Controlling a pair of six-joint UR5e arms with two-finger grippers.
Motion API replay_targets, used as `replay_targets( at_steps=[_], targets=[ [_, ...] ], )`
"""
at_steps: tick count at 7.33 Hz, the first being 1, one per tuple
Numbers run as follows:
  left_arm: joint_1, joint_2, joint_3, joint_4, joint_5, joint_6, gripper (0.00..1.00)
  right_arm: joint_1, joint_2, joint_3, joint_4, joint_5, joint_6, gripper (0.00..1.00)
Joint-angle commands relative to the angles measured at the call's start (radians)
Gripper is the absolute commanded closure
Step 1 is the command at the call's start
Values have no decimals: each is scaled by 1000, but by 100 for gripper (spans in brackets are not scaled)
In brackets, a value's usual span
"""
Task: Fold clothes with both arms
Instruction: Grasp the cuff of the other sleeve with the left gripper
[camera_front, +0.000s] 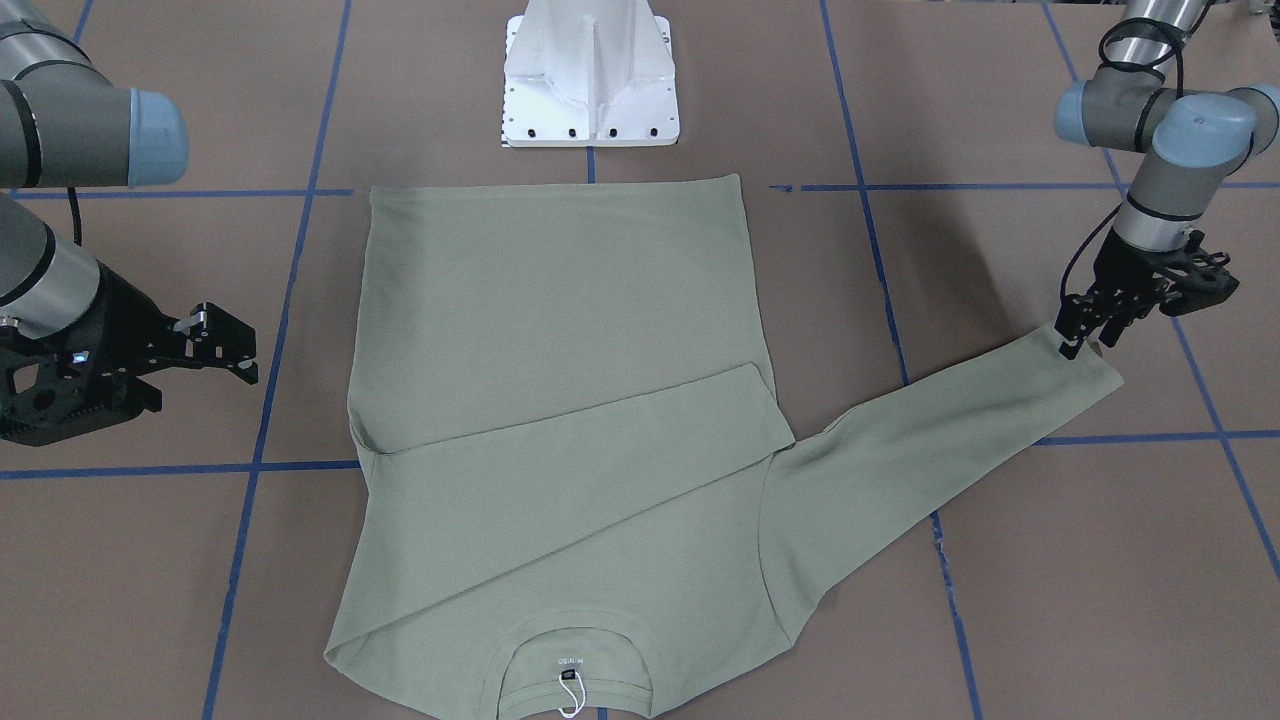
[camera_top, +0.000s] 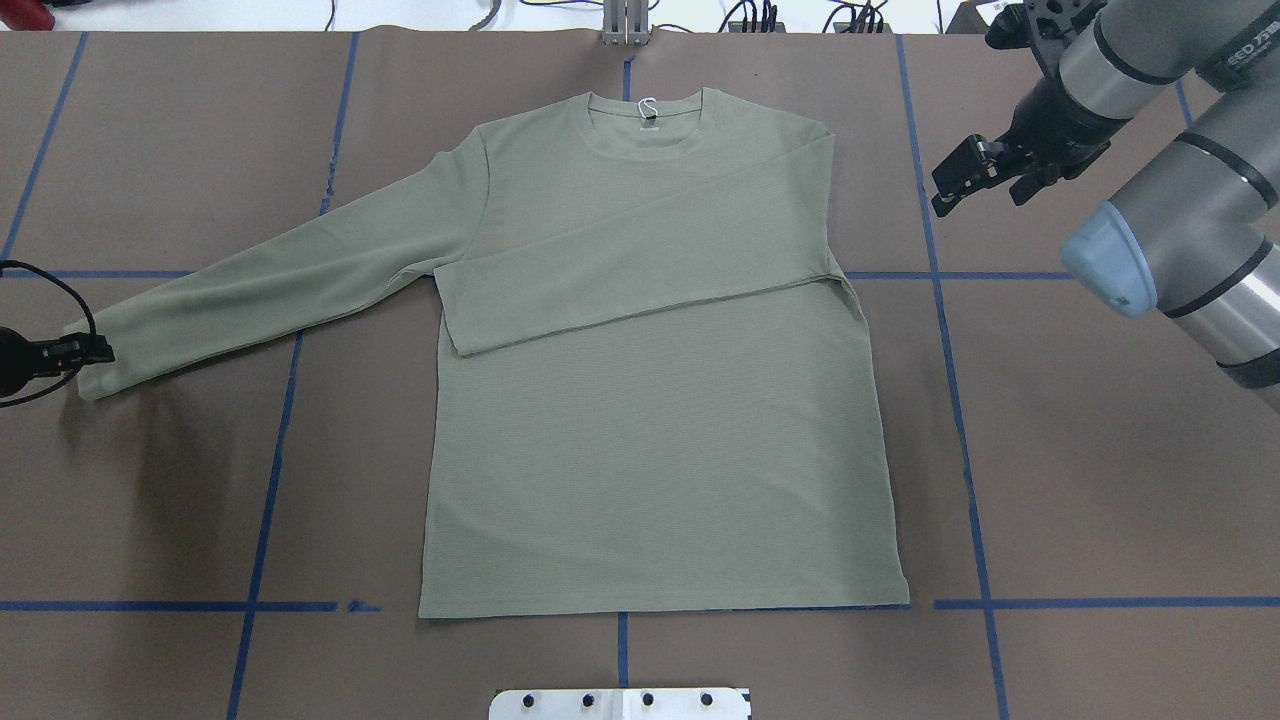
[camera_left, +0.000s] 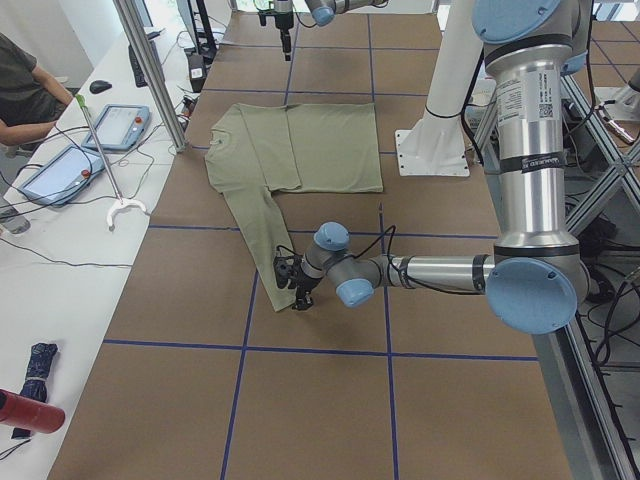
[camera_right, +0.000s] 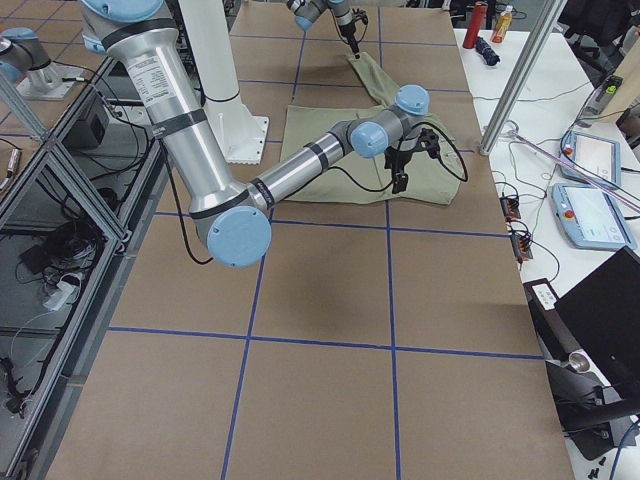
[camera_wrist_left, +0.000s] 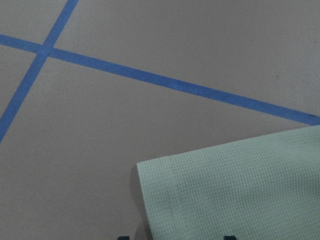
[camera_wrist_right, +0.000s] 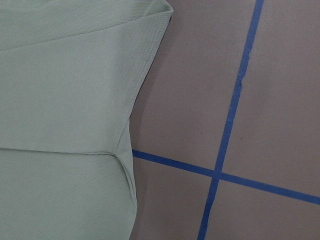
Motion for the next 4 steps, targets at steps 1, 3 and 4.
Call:
replay_targets(
  at_steps=[1,3,4],
  targets=[
    [1,1,0,0,0,0,34,1,0,2,0,0,0,0],
    [1,1,-1,5,0,-2,65,1,0,2,0,6,3,0],
    [1,1,-1,5,0,-2,78,1,0,3,0,6,3,0]
  ],
)
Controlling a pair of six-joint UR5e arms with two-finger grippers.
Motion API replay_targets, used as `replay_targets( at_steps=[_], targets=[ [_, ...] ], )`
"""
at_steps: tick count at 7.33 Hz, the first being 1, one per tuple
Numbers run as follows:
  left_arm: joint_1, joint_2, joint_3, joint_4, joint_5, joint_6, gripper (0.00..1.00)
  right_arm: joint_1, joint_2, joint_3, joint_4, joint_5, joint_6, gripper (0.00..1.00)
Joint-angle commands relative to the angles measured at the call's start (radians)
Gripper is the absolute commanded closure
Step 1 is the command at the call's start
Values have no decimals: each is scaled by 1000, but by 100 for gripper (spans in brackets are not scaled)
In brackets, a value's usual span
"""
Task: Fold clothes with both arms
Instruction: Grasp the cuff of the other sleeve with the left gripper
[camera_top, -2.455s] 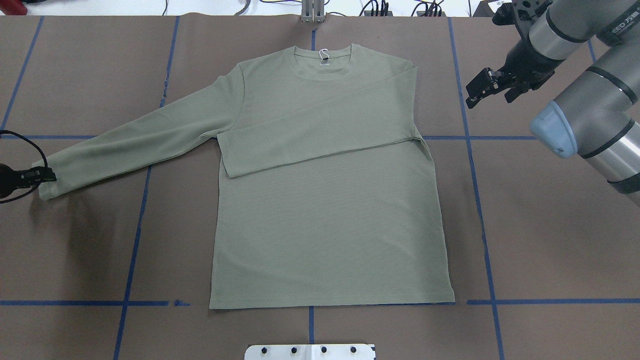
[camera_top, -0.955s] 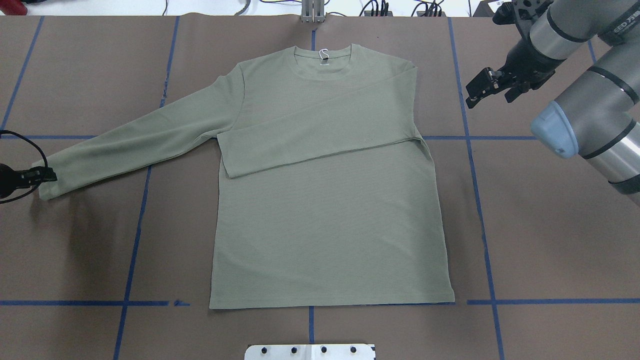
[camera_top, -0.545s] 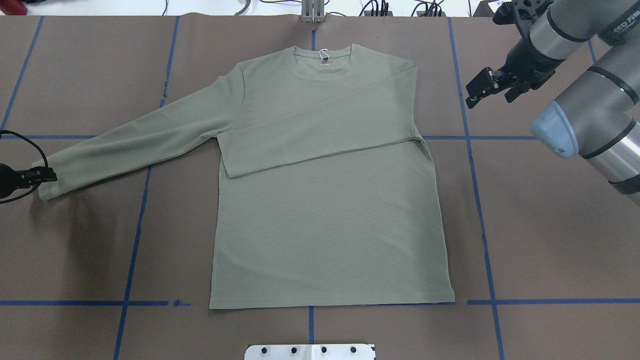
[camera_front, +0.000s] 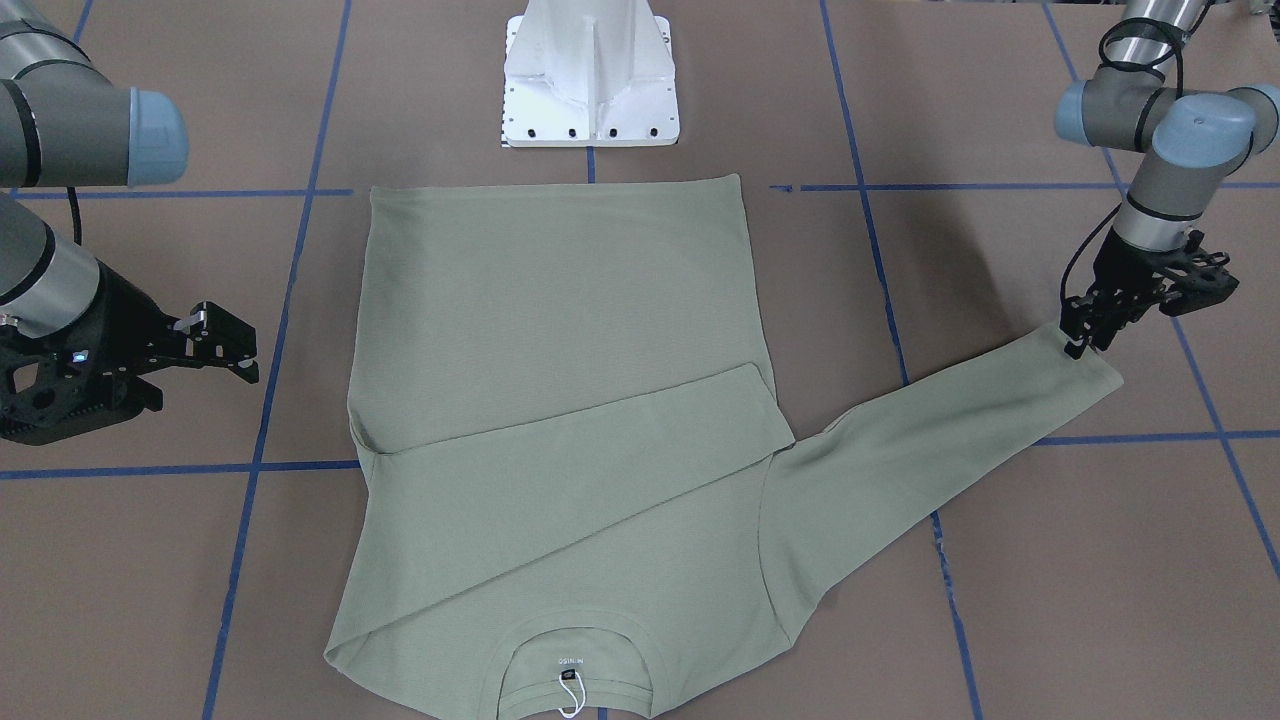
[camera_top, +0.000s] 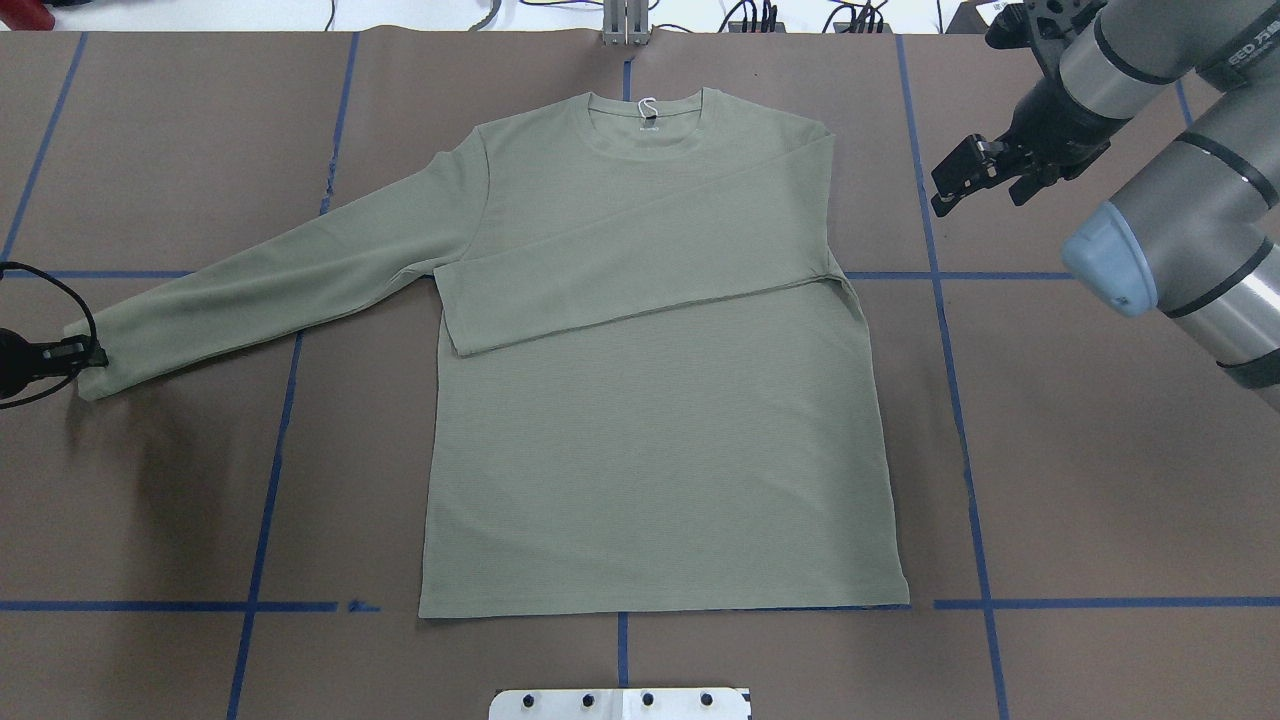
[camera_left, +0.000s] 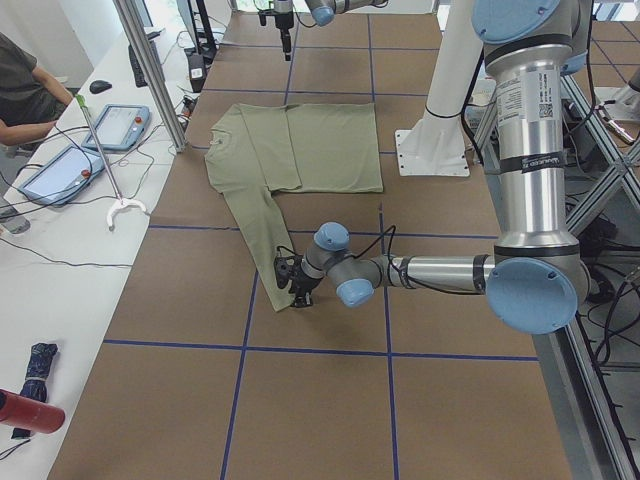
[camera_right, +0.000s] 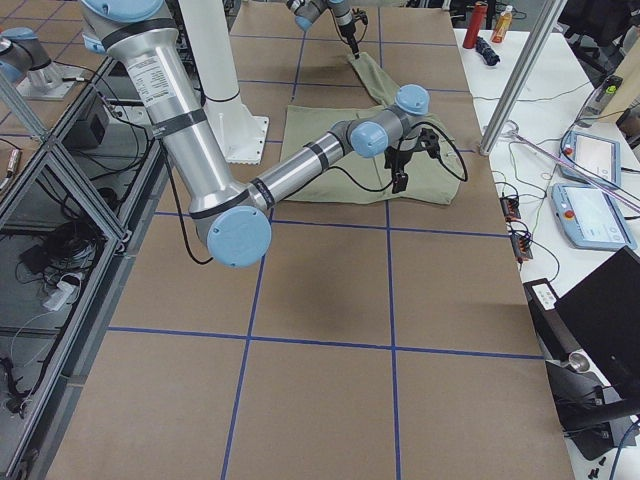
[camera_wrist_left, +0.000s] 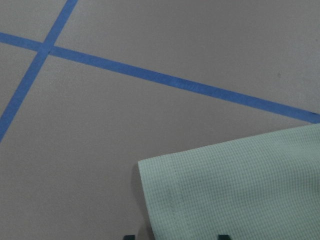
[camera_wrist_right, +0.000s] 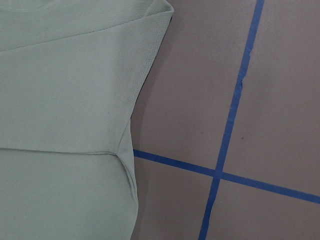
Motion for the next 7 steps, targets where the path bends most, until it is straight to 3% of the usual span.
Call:
replay_targets(
  at_steps=[1,2,5,7],
  targets=[
    [0,0,-2,1,0,-2,89,0,0,0,0,2,0,0],
    [0,0,-3,1,0,-2,100,0,0,0,0,2,0,0],
    [-2,0,-44,6,-11,-3,100,5,-12,1,2,3,0,0],
    [-2,-21,-205,210,-14,-2,100,11,-69,56,0,3,0,0]
  ],
)
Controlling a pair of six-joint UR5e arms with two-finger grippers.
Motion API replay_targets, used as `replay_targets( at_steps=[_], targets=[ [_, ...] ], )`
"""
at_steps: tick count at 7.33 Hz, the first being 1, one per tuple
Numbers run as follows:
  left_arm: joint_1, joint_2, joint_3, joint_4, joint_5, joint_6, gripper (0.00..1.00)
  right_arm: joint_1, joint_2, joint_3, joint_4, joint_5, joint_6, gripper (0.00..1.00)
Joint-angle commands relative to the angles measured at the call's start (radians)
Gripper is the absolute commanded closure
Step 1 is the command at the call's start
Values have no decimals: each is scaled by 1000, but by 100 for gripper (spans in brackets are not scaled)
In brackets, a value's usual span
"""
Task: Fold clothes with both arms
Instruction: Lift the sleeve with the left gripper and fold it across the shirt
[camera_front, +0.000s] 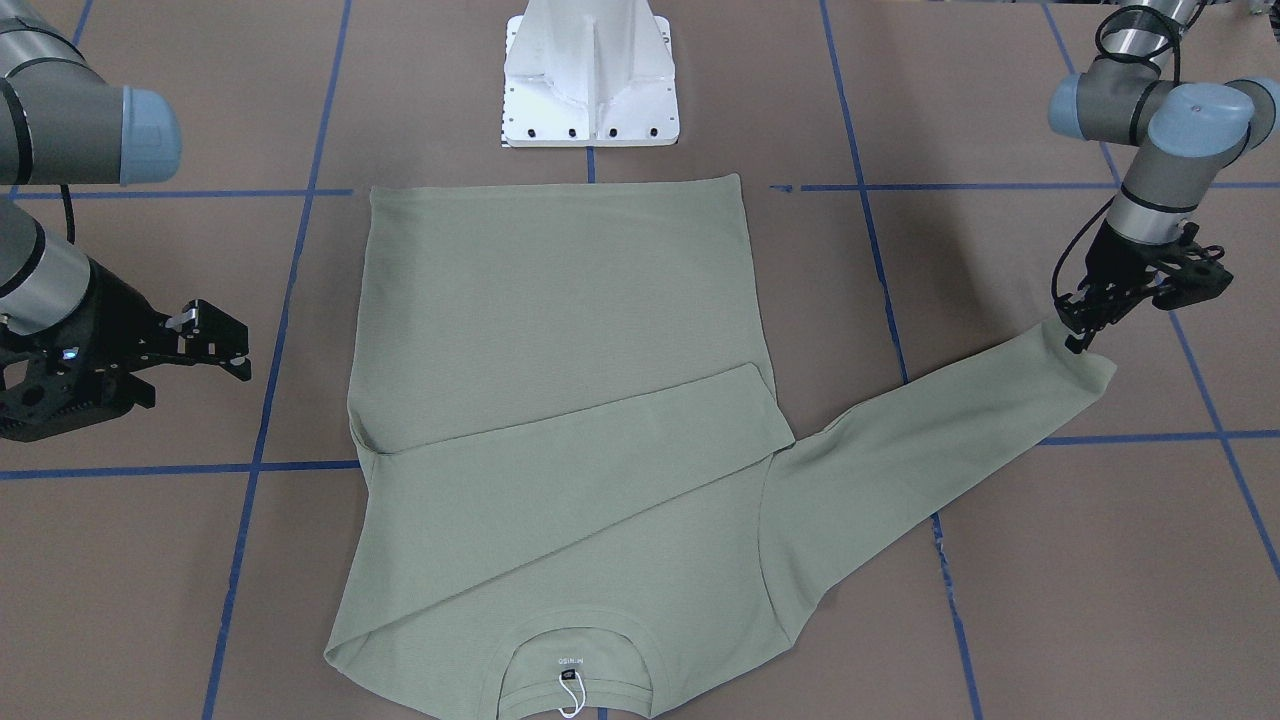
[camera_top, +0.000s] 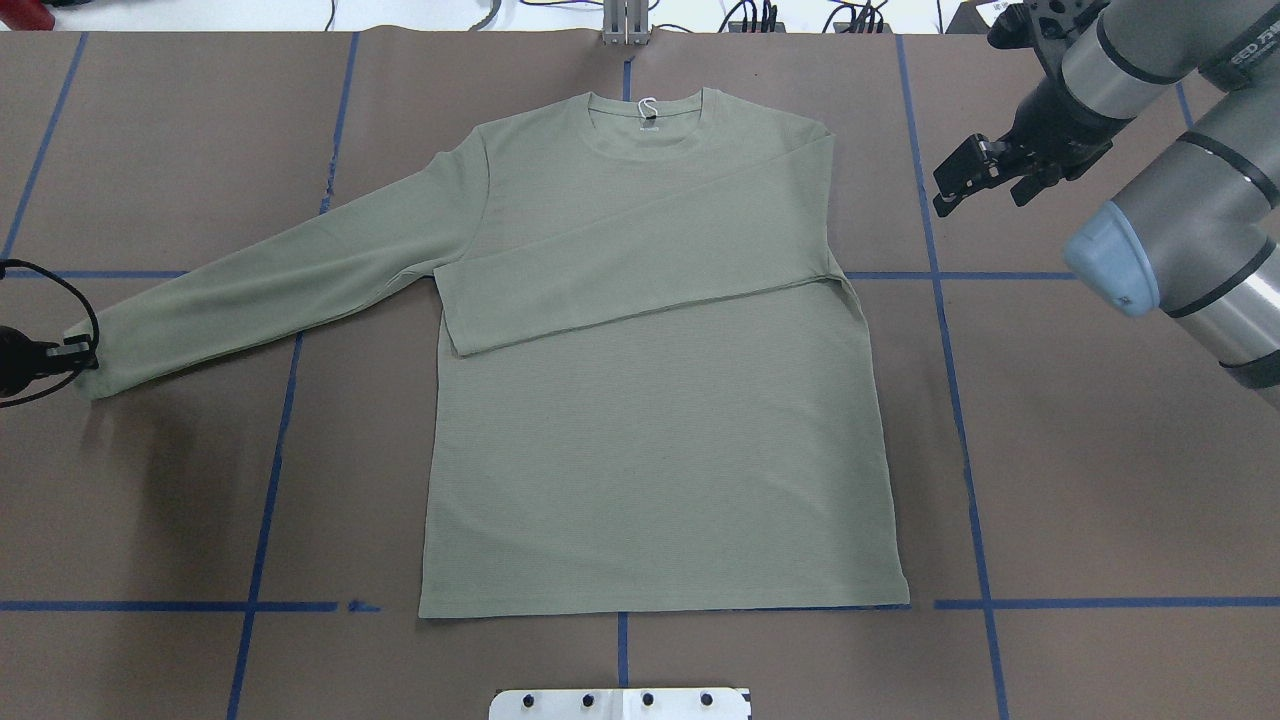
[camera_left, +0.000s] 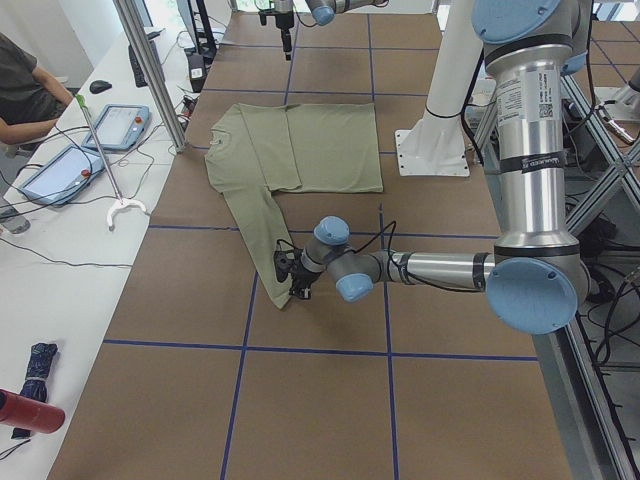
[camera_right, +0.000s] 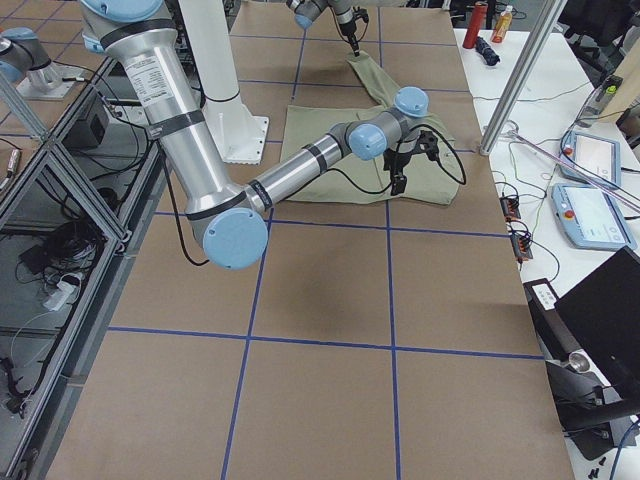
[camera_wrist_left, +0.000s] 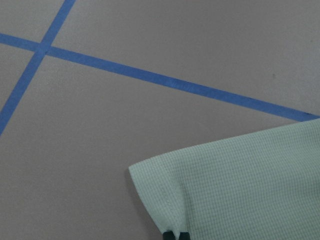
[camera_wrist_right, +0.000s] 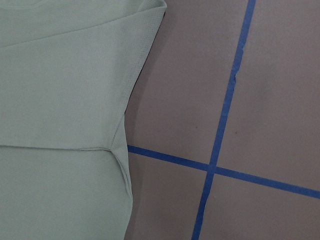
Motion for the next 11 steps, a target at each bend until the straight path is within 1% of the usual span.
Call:
replay_targets(
  at_steps=[1,2,3,4,5,6,7,8,9,10,11],
  targets=[
    [0,-88,-182,291,-1,3,100,11,-86,66,0,-1,0,0],
    [0,-204,-215,452,-1,-2,100,29,-135,91,4,-1,0,0],
    [0,-340,-215,594,0,-7,100,49,-183,105,12,-1,-6,0],
    [0,-477,-212,710,-3,-10,100,57,-227,120,13,-5,-15,0],
    [6,-583,-203,780,-4,-58,100,73,-261,129,13,-5,-46,0],
    [13,-683,-166,782,-16,-132,100,86,-304,138,27,-7,-70,0],
    [33,-824,-75,775,-59,-202,100,96,-344,137,74,-5,-77,0],
    [56,-1000,64,770,-61,-284,100,100,-353,132,91,-5,-77,0],
    [82,-1128,169,738,-61,-365,100,98,-355,131,92,-7,-77,0],
    [134,-1200,225,703,-58,-442,100,98,-355,131,92,-5,-72,0],
    [185,-1237,266,666,-52,-500,100,98,-353,129,92,-5,-71,0]
  ],
)
